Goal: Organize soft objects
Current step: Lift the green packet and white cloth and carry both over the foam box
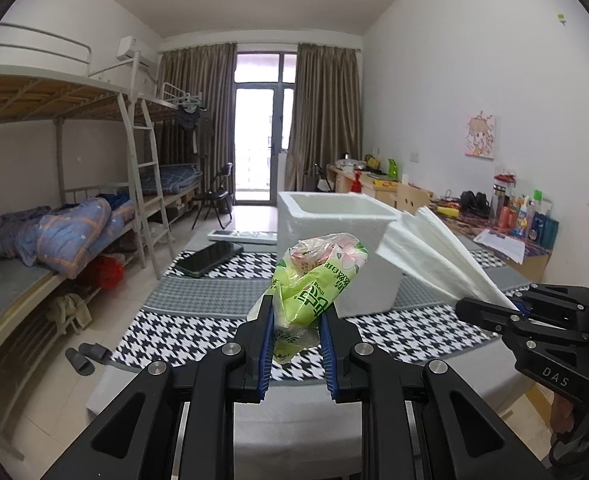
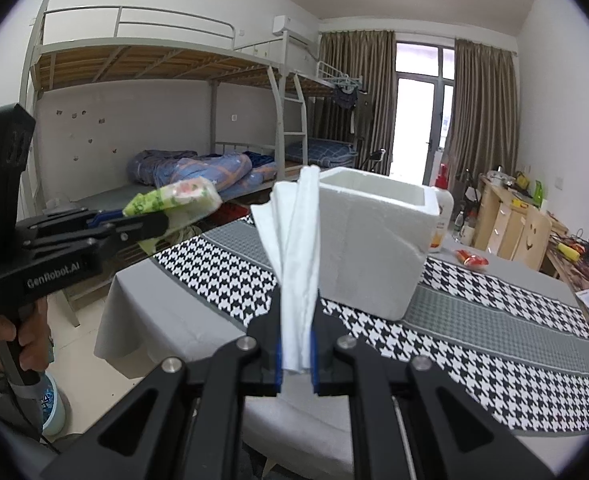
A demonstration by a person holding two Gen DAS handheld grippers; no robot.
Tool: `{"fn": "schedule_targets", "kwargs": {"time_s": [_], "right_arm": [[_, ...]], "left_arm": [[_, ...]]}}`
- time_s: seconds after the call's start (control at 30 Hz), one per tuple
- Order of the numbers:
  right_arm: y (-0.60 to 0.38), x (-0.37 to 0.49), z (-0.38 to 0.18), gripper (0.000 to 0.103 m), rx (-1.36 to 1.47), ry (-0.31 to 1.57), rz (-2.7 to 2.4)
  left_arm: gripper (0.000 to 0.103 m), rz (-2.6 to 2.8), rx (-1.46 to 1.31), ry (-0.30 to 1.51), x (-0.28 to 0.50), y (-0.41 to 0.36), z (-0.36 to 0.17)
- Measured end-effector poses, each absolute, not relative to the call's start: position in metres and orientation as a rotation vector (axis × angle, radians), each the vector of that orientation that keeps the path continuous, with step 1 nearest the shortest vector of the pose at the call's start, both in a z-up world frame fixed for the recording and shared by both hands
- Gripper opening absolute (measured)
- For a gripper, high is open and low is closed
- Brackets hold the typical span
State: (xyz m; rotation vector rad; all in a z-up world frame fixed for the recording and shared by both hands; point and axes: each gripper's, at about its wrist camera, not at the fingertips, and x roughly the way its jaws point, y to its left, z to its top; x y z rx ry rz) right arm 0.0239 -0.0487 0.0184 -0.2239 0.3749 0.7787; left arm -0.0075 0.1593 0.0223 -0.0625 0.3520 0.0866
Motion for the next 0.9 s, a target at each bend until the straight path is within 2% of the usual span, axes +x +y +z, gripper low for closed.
{"fn": "schedule_targets", "kwargs": {"time_s": [0.9], "right_arm": [[-0.034,0.108,0.056,0.013,-0.205,0.4,0.727]], "left_arm": [[0.022,0.02,-0.039,0.349,0.088,0.167,0.058]]}}
